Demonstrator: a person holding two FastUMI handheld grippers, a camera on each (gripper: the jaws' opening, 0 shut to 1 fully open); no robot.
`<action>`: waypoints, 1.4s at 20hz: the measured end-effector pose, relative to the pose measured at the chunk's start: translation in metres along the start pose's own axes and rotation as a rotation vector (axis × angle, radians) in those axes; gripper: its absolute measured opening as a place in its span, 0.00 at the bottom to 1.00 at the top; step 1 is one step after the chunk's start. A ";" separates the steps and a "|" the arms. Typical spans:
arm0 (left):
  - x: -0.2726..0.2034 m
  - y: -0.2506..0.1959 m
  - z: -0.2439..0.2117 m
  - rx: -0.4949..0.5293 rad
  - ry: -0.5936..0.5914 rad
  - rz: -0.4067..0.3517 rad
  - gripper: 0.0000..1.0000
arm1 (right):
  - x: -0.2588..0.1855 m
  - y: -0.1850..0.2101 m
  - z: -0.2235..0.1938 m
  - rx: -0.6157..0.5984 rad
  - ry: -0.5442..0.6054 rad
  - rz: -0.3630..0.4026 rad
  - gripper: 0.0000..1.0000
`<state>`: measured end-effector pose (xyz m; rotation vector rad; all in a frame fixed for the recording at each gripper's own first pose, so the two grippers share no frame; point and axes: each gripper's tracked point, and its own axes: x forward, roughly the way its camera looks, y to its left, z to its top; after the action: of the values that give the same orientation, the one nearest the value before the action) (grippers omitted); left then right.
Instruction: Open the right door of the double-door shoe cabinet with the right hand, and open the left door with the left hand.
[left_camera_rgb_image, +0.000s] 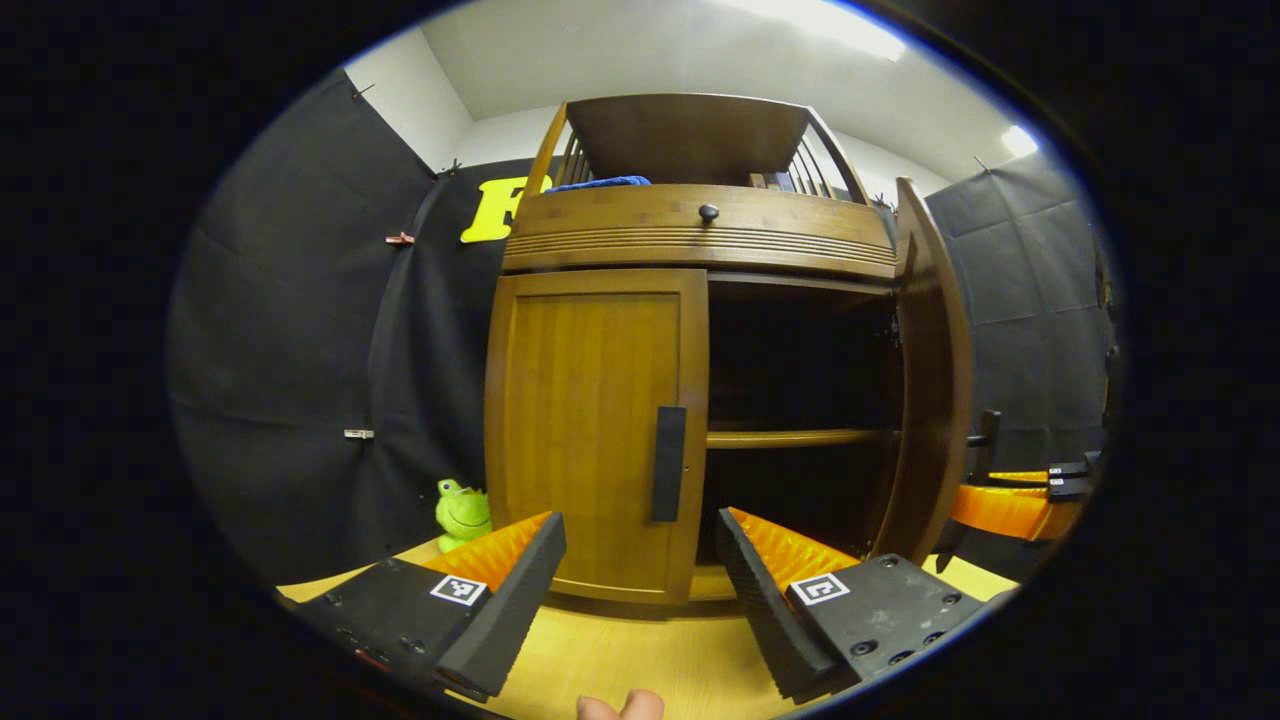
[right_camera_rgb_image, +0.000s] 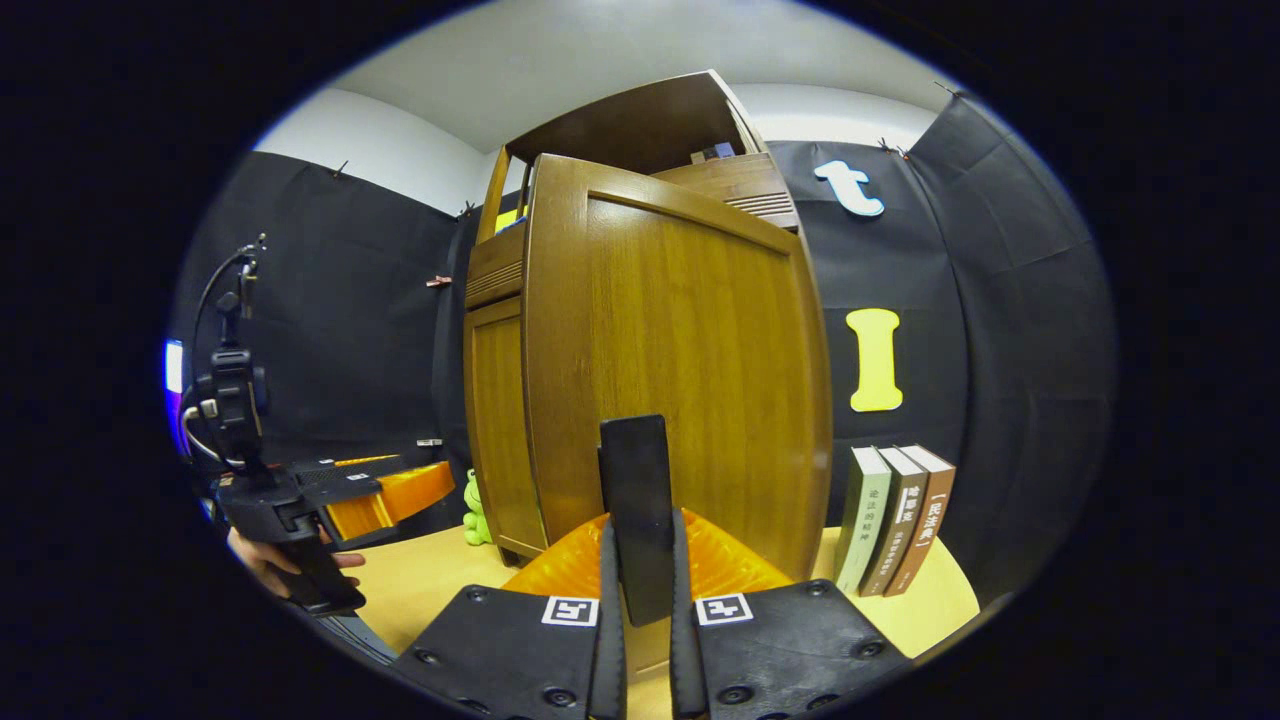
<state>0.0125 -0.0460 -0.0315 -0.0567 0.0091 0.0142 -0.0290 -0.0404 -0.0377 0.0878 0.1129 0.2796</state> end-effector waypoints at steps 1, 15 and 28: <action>0.002 -0.006 -0.001 0.002 -0.002 -0.015 0.95 | -0.006 -0.006 0.002 0.000 -0.004 -0.009 0.20; 0.086 -0.017 -0.021 0.010 0.019 -0.057 0.94 | -0.073 -0.126 0.024 -0.033 -0.064 -0.274 0.25; 0.175 -0.001 -0.032 0.029 0.046 -0.038 0.77 | -0.124 -0.159 0.030 -0.015 -0.156 -0.340 0.98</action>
<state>0.1871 -0.0459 -0.0651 -0.0281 0.0545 -0.0248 -0.1005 -0.2292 -0.0119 0.0739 -0.0303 -0.0660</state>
